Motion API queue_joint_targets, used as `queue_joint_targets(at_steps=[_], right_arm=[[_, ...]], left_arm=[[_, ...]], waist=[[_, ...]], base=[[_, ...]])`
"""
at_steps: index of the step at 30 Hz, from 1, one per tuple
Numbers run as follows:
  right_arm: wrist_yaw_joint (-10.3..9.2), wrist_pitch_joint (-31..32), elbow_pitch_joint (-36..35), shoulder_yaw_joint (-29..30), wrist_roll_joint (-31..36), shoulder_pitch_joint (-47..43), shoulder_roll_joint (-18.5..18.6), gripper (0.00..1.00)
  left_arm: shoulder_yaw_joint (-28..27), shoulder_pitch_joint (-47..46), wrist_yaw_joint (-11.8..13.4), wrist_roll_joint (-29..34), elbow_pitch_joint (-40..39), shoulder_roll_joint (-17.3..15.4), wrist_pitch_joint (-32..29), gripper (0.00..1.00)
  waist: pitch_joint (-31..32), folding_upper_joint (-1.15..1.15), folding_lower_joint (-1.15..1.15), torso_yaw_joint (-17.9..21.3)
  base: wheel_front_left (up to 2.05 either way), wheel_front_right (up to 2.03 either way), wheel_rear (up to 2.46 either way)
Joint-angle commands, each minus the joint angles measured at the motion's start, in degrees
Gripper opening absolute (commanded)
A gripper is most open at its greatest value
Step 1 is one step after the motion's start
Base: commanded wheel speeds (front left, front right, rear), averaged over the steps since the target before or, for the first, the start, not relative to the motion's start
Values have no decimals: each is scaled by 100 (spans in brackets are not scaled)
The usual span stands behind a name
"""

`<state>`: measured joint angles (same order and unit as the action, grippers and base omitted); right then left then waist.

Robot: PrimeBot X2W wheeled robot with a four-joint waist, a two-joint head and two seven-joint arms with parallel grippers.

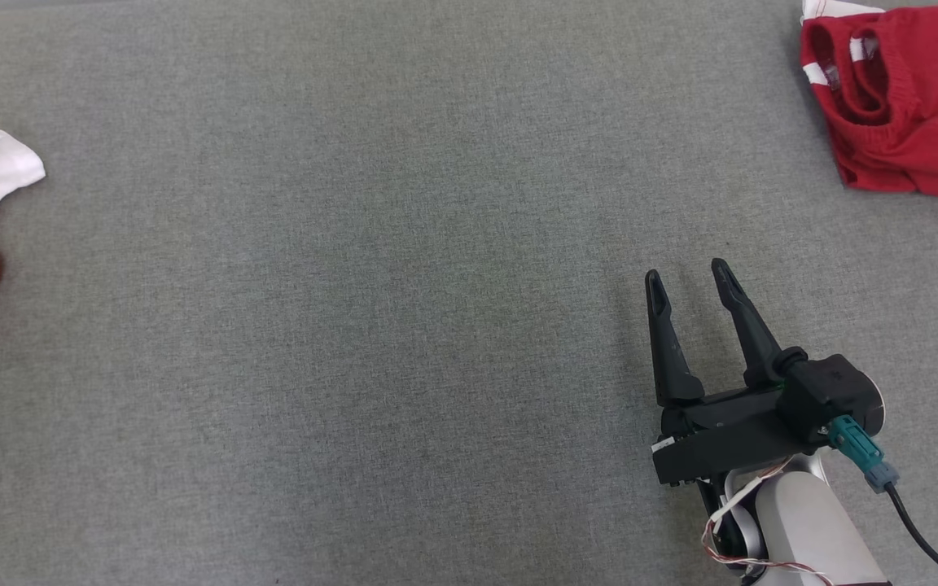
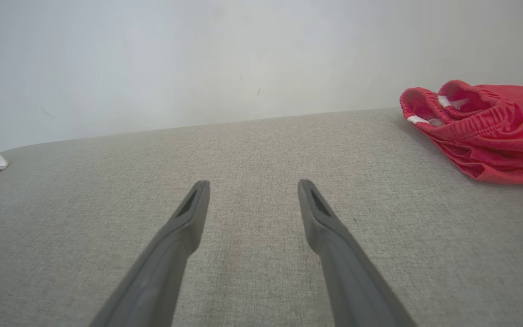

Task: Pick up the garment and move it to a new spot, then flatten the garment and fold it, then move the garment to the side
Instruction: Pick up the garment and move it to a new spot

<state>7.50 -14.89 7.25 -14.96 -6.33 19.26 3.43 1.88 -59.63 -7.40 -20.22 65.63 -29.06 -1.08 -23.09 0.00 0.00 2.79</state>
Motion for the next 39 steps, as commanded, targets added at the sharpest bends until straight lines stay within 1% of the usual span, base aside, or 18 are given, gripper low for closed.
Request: queue_joint_targets(at_steps=[1,3,6,12,16,20,25,32,36,39], right_arm=[[-1,-27,2,9,32,13,-5,100],[-1,-28,10,21,40,0,-3,100],[-1,-28,30,36,40,-37,5,100],[-1,-31,118,10,-36,-103,0,100],[-1,-35,193,11,-89,-143,-3,100],[-1,-31,244,2,-154,-198,-4,100],[-1,-34,300,7,-202,-273,-1,100],[-1,-37,266,39,-285,-371,-17,100],[-1,-38,232,48,-330,-404,-32,100],[-1,-38,200,79,-353,-426,-39,100]], left_arm=[[51,-17,8,-9,85,-26,108,0],[78,-26,6,-10,102,-10,172,0],[177,-80,4,32,76,14,440,0],[580,-47,0,169,-167,144,940,0],[877,-10,-1,136,-440,257,1133,0],[1178,-8,0,79,-836,317,1197,0],[1574,84,-1,-66,-1497,360,1135,0],[2025,287,-1,-143,-2613,387,757,0],[2236,491,0,-145,-3308,481,489,0],[2415,654,36,-110,-3814,610,285,0]], waist=[[14,0,0,-2],[27,0,0,-11],[107,0,0,-61],[373,0,0,-186],[607,0,0,-273],[853,0,0,-318],[1104,0,0,-307],[1277,0,0,-184],[1335,0,0,-68],[1371,0,0,31]], base=[[0,0,0],[0,0,0],[0,0,0],[0,0,0],[0,0,0],[0,0,0],[0,0,0],[0,0,0],[0,0,0],[0,0,0]])
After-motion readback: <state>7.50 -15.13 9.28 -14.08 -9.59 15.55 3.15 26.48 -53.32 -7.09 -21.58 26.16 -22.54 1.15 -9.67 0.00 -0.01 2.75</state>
